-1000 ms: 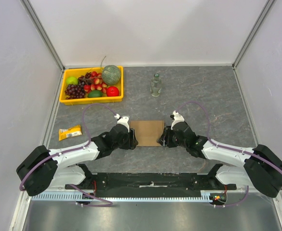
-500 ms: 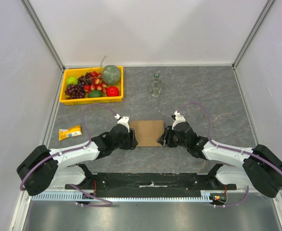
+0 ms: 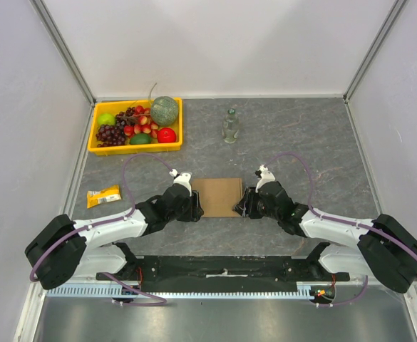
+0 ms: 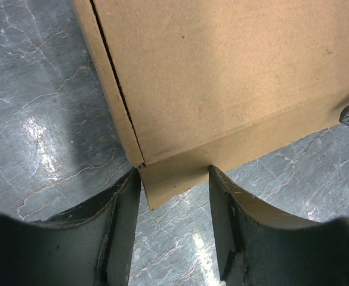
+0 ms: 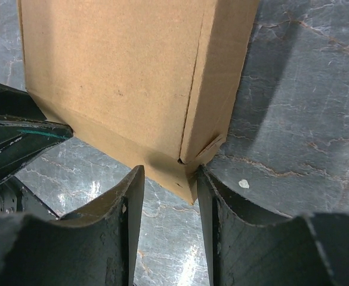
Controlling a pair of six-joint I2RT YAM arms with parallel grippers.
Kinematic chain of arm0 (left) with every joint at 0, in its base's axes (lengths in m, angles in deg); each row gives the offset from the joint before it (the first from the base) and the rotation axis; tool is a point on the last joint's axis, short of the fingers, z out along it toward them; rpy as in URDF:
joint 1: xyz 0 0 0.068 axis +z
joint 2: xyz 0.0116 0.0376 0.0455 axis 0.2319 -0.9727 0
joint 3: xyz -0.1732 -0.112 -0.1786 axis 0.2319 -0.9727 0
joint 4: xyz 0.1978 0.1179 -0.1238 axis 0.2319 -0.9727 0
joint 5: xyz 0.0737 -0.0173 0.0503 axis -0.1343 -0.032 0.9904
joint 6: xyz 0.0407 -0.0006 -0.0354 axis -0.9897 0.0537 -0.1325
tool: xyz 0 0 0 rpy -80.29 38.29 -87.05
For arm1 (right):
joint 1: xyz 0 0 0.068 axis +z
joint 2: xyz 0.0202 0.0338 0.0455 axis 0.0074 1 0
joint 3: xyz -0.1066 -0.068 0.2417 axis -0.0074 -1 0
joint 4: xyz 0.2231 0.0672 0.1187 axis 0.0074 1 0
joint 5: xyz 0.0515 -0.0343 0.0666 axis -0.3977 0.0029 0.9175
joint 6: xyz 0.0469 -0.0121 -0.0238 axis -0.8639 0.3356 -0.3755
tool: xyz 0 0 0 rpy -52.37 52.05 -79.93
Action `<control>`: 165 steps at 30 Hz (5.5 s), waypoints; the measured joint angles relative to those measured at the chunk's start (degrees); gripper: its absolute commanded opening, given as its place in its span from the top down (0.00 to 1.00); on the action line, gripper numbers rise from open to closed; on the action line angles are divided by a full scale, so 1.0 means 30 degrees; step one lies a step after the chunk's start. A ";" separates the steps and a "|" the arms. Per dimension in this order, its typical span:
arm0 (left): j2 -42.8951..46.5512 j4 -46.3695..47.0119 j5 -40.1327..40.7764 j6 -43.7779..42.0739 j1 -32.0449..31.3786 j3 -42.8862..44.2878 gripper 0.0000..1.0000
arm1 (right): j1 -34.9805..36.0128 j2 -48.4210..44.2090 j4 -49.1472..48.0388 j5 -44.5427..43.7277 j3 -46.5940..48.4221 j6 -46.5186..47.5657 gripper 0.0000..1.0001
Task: Fold the paper box
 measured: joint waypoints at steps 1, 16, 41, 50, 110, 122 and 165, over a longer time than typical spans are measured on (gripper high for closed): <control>0.0000 0.0000 0.0000 -0.0015 0.0000 0.0000 0.46 | -0.0015 0.0000 -0.0029 0.0029 -0.0022 -0.0029 0.54; 0.0000 -0.0007 -0.0029 -0.0131 -0.0007 0.0000 0.46 | -0.0153 -0.0015 -0.0102 0.0146 -0.0189 -0.0080 0.37; -0.0211 0.0073 -0.0102 -0.0138 -0.0007 0.0430 0.46 | -0.0372 -0.0459 0.1843 -0.0597 0.0554 0.1304 0.53; -0.0488 0.0080 -0.0087 -0.0255 -0.0007 0.0510 0.47 | -0.0495 0.0007 0.1202 -0.0211 0.0546 0.1144 0.65; 0.2856 -0.3330 0.1894 -0.3993 0.1596 0.6229 0.56 | -0.1224 0.1035 -0.1144 0.0685 0.0153 0.0656 0.69; -0.5537 -0.1107 -0.3242 -0.6645 0.5027 1.1176 0.63 | -0.1253 0.1836 -0.1596 0.0882 0.0554 0.0670 0.69; -1.0746 -0.0342 -0.6499 -0.8837 0.3570 1.2196 0.60 | -0.1661 0.2331 -0.2433 0.1311 0.0561 0.0816 0.69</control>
